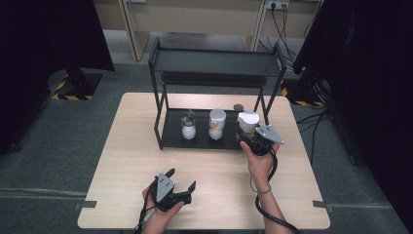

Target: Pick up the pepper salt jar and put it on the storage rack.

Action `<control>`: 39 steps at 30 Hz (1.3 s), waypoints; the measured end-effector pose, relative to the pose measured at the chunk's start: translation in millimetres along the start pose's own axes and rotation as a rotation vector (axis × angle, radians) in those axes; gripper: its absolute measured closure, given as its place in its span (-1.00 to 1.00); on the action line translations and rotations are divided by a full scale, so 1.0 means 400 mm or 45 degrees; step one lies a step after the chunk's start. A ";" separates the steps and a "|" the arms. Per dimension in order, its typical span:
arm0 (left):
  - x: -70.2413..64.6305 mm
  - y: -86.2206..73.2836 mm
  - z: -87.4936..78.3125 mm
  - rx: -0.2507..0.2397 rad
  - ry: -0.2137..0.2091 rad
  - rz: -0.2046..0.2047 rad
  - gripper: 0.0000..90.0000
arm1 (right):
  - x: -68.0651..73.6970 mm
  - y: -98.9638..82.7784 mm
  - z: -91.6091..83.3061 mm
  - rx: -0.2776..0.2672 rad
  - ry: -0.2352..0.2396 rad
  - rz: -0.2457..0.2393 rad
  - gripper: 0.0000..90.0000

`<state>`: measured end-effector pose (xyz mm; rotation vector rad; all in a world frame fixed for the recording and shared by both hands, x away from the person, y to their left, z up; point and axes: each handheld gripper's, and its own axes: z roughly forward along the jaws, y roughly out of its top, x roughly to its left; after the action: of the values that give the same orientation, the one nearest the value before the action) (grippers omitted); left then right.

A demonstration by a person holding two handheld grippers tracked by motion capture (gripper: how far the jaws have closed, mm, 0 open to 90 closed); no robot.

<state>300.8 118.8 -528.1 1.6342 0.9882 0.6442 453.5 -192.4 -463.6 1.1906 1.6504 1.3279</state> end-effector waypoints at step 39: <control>-0.001 0.000 0.000 -0.001 -0.001 0.004 -0.78 | 0.018 0.000 0.086 0.064 -0.048 0.005 -0.31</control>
<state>300.6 118.2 -528.1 1.6353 0.9850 0.6461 482.4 -174.3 -471.3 1.2419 1.6642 1.2654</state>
